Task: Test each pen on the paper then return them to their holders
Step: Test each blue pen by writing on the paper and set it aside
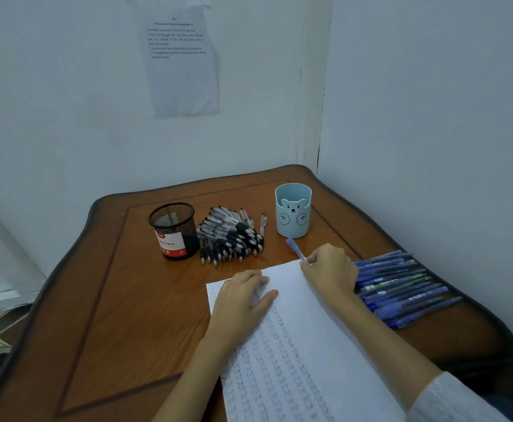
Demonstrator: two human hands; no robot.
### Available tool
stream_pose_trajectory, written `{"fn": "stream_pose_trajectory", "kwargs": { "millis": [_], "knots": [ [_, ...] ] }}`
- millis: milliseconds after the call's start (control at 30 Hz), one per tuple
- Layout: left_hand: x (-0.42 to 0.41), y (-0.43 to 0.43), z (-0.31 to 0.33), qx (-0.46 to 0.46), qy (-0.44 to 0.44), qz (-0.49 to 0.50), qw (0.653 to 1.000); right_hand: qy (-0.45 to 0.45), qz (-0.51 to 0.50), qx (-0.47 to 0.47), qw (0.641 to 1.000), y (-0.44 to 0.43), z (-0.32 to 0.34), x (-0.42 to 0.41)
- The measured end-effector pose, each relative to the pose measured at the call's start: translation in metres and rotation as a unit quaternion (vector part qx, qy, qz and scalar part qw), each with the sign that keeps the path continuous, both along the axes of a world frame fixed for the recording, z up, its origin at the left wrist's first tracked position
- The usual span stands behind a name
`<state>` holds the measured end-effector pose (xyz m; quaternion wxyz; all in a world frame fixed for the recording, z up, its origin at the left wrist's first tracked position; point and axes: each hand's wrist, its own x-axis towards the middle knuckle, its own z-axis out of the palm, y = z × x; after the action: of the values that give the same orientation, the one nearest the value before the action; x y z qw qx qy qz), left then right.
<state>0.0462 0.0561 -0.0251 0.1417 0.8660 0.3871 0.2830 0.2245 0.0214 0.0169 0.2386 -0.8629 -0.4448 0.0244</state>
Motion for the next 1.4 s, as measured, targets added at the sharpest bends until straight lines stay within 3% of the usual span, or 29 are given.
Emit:
{"fn": "stream_pose_trajectory", "kwargs": {
  "millis": [233,733,800,900,1000,1067,1233,1333,1400],
  "knots": [
    [0.000,0.000,0.000,-0.002,0.003,-0.011,1.000,-0.078,0.011,-0.022,0.997,-0.003,-0.009,0.003],
    [-0.023,0.004,0.003,-0.042,0.007,-0.017,0.999,-0.094,0.072,-0.010,0.993,-0.017,-0.009,0.023],
    [-0.024,0.004,0.003,-0.048,-0.006,-0.015,0.999,-0.059,0.055,0.022,0.997,-0.019,-0.004,0.027],
    [-0.023,0.003,0.003,-0.052,-0.001,-0.012,0.999,0.074,0.047,0.081,0.993,-0.022,0.010,0.043],
    [-0.021,0.004,0.003,-0.065,0.009,-0.007,0.998,0.181,0.122,0.083,0.972,-0.034,0.029,0.062],
    [-0.019,0.005,0.004,-0.068,0.013,-0.004,0.998,0.189,0.182,0.050,0.964,-0.046,0.040,0.074],
    [-0.013,0.004,0.007,-0.066,0.020,0.006,0.998,0.140,0.307,-0.067,0.939,-0.068,0.039,0.089],
    [-0.011,0.002,0.008,-0.067,0.019,0.012,0.998,0.011,0.329,-0.143,0.933,-0.075,0.028,0.081],
    [-0.012,0.001,0.007,-0.077,0.013,0.016,0.997,-0.068,0.312,-0.145,0.937,-0.078,0.023,0.073]
  ]
}}
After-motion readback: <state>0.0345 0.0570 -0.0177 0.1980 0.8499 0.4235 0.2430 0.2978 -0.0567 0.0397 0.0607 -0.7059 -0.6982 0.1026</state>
